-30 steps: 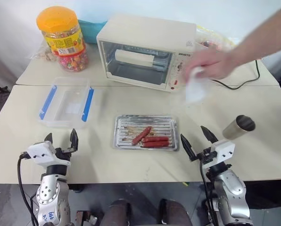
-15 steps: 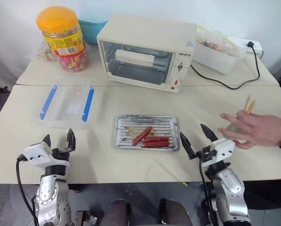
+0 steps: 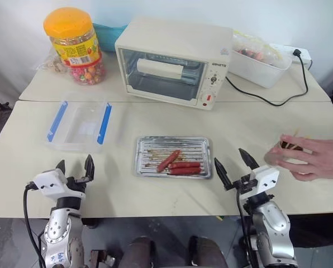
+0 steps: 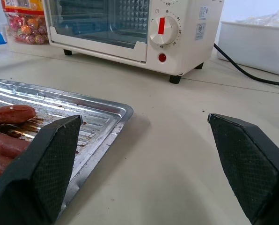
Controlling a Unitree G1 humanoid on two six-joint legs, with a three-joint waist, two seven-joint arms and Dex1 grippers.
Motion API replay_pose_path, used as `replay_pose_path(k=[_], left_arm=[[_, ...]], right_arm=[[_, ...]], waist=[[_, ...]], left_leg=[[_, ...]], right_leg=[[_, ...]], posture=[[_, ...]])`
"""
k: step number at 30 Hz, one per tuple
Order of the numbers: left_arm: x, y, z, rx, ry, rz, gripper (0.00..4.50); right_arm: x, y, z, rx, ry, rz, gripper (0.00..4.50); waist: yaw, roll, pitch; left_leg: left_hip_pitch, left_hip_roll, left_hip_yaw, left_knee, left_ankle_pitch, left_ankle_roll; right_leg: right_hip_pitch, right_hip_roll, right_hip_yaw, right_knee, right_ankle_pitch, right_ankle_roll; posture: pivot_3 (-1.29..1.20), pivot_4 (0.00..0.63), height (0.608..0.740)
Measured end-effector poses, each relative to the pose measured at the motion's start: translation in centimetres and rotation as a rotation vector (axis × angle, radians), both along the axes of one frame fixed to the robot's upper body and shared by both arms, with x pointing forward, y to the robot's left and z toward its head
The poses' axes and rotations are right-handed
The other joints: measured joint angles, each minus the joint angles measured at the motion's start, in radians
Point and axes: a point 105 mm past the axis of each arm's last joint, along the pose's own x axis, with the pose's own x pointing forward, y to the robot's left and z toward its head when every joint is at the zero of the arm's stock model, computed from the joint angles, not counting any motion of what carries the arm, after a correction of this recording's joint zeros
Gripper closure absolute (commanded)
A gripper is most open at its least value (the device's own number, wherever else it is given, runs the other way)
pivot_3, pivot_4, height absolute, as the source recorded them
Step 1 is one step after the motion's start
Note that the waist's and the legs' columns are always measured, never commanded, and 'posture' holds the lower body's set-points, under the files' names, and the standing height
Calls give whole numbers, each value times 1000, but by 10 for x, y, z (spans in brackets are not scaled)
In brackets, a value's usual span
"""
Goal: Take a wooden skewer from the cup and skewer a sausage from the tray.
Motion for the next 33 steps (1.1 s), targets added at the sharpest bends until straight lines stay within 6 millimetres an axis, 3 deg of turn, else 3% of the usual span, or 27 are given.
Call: replay_pose_path(k=[14,33], left_arm=[[4,2,6,-7,-30,17,41],[6,2,-1,-6,-5,16,41]], right_arm=[[-2,-3,1,2,-3,-21,0],[-7,-5,2,-6,-3,-29,0]], waist=[[0,0,0],[1,0,0]], left_leg=[[0,0,0,0,0,0],[0,0,0,0,0,0]], right_leg=[[0,0,0,0,0,0],[0,0,0,0,0,0]], posture=[[0,150,740],[0,150,740]])
